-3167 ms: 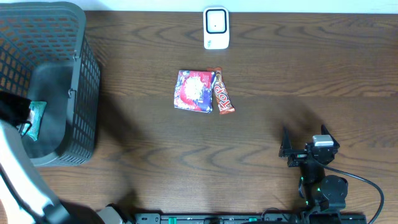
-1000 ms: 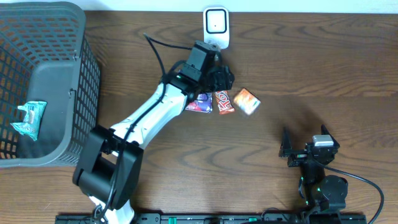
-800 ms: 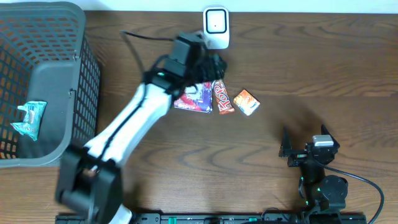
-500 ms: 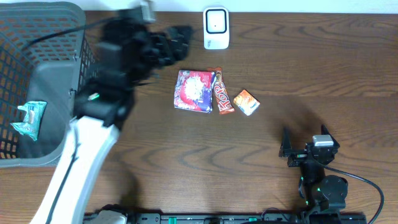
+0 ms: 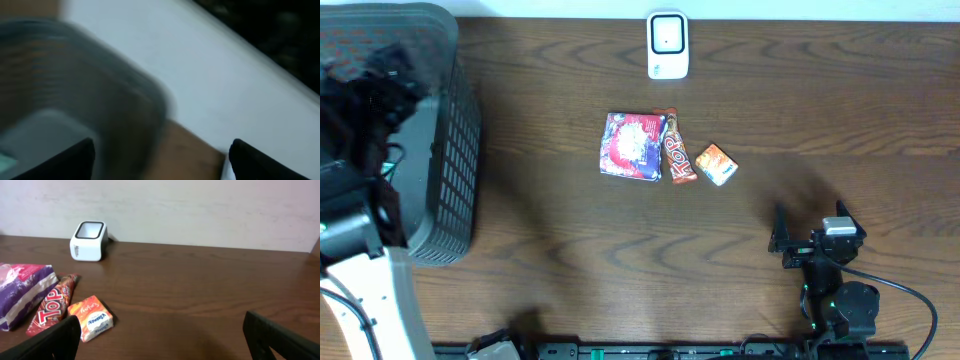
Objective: Scan the item barcode
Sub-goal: 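Move the left gripper into the basket and grasp the green wipes pack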
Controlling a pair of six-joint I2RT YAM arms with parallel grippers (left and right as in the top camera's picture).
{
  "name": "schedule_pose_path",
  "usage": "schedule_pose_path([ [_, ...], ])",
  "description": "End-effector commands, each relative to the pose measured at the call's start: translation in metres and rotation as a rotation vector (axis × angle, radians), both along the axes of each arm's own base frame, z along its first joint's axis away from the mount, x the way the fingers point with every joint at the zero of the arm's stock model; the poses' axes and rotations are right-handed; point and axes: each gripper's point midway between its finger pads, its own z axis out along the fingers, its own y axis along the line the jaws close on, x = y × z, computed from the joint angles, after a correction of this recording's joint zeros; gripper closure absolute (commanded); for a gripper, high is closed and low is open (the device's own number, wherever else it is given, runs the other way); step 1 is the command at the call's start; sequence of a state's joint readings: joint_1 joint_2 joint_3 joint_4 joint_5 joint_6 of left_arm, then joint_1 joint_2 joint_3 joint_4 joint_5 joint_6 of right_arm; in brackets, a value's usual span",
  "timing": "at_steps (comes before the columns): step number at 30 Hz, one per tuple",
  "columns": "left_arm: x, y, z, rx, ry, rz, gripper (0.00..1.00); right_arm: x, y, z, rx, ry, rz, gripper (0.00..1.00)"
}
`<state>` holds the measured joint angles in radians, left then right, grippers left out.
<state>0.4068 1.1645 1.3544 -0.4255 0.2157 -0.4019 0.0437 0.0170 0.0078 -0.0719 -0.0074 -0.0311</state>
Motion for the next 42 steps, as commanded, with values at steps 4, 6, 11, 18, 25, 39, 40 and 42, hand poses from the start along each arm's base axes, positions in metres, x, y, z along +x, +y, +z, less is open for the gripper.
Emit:
schedule_pose_path([
  [4,-0.011,0.059,-0.035,0.083,0.163,0.199,0.14,0.000,0.001,-0.001,-0.004,0.000,0.004,0.01],
  [6,-0.015,0.069,-0.058,0.113,0.268,0.233,0.14,0.000,0.001,-0.001,-0.004,0.000,0.004,0.01],
  [11,-0.055,0.113,-0.114,0.187,0.590,0.497,0.03,0.000,0.001,-0.001,-0.004,0.000,0.004,0.01],
  [18,-0.054,0.120,-0.155,0.217,0.762,0.468,0.02,0.000,0.001,-0.001,-0.004,0.000,0.004,0.01],
  [25,-0.054,0.133,-0.175,0.244,0.843,0.438,0.02,0.000,0.001,-0.001,-0.004,0.000,0.004,0.01],
  [39,-0.043,0.146,-0.235,0.283,1.014,0.195,0.03,0.000,0.001,-0.001,-0.004,0.000,0.004,0.01],
  [40,-0.044,0.148,-0.238,0.293,1.032,0.177,0.03,0.000,0.001,-0.001,-0.004,0.000,0.004,0.01],
  [42,-0.047,0.152,-0.250,0.295,1.073,0.153,0.03,0.000,0.001,-0.001,-0.004,0.000,0.004,0.01],
])
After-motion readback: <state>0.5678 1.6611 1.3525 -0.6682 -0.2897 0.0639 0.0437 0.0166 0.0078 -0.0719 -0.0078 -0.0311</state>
